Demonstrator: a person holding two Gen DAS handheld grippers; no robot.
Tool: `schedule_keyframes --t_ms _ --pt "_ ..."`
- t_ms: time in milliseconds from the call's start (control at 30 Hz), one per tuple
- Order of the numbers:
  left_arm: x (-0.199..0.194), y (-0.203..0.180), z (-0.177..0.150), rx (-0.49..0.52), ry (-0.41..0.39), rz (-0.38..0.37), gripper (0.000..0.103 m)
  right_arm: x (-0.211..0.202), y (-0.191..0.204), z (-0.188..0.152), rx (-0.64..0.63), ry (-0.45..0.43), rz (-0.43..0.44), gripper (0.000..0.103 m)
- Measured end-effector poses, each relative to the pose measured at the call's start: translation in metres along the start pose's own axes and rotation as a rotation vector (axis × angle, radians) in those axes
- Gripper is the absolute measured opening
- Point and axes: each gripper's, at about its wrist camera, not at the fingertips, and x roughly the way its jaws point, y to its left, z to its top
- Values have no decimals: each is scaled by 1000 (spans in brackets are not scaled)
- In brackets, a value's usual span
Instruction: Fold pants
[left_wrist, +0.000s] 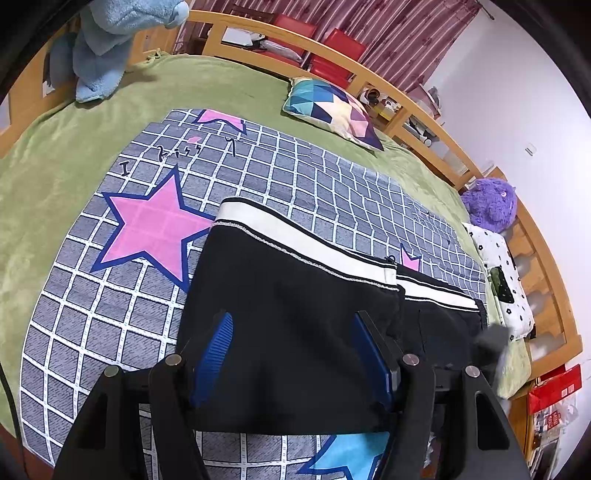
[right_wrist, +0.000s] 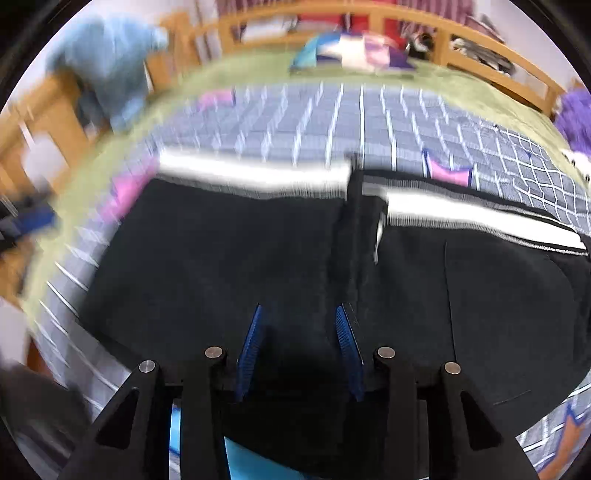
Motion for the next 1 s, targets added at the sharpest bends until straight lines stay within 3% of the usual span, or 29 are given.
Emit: schedule_keyframes --t_ms 33,67,100,133,200,300,400,500,533,600,633,700,800,933,967,1000 --pt "0 1 0 -3 1 1 65 17 1 -4 -20 67 -33 38" --pt "0 2 0 -6 2 3 65 22 1 -5 -34 85 -47 20" --pt "1 3 0 -8 4 6 65 20 1 -5 -48 73 -71 12" --pt "1 3 0 -10 6 9 65 10 -3 -4 -35 34 -48 12" --pt "1 6 -1 -17 10 11 65 -34 -26 -2 83 -100 107 12" --pt "3 9 0 -21 20 16 65 -70 -62 -12 270 -172 278 12" --pt "4 10 0 -33 29 -4 65 -52 -51 -18 221 -23 247 14" --pt "3 9 0 -36 28 -13 65 -10 -24 -26 101 217 161 16" --pt "3 9 -1 -35 29 -12 65 -10 -21 -25 82 214 151 19" --pt "4 10 -1 -36 30 -9 65 -22 -21 -14 45 172 129 40" --pt "4 10 0 -41 30 -10 65 -29 -24 -8 45 146 127 43" --pt "4 13 1 -58 27 -7 65 -42 -36 7 105 44 154 60" --pt "5 17 2 -74 22 0 65 -31 -48 28 172 -5 157 63" --pt "0 25 6 -103 -10 -9 65 33 -56 62 224 71 73 63" --pt "-3 27 7 -111 -31 -15 65 53 -52 62 237 120 68 54" --pt "-4 29 8 -112 -43 -15 65 58 -45 60 228 100 52 18"
